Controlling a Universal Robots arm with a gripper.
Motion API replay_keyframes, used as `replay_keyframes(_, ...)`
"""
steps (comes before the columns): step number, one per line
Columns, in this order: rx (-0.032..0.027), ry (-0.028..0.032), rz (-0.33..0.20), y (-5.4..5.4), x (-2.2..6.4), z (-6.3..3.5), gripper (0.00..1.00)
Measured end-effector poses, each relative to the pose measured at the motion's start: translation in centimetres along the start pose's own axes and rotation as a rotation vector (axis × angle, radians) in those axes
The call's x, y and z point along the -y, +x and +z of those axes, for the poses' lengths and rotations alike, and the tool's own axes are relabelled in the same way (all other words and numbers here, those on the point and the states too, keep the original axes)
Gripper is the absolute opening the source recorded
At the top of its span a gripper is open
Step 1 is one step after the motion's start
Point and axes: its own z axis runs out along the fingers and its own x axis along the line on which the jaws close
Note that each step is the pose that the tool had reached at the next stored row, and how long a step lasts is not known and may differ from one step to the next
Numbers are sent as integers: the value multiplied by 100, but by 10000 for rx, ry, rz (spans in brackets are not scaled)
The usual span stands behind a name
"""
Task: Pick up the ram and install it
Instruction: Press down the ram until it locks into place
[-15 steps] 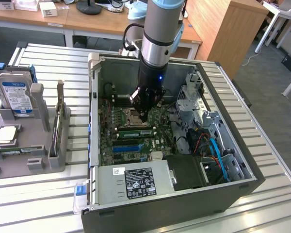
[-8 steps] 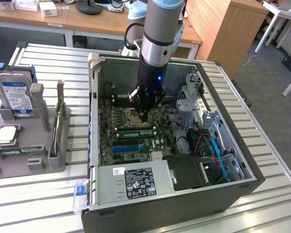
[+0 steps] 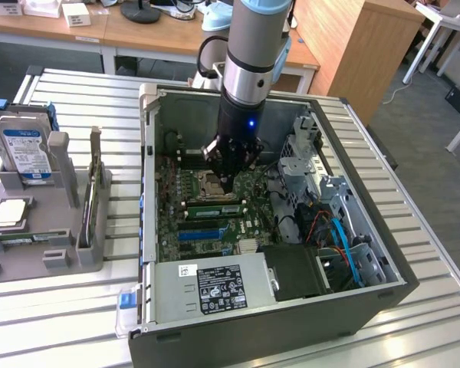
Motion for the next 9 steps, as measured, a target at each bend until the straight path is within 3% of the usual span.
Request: replay_keyframes(9,-25,17,1294,0,0,4,11)
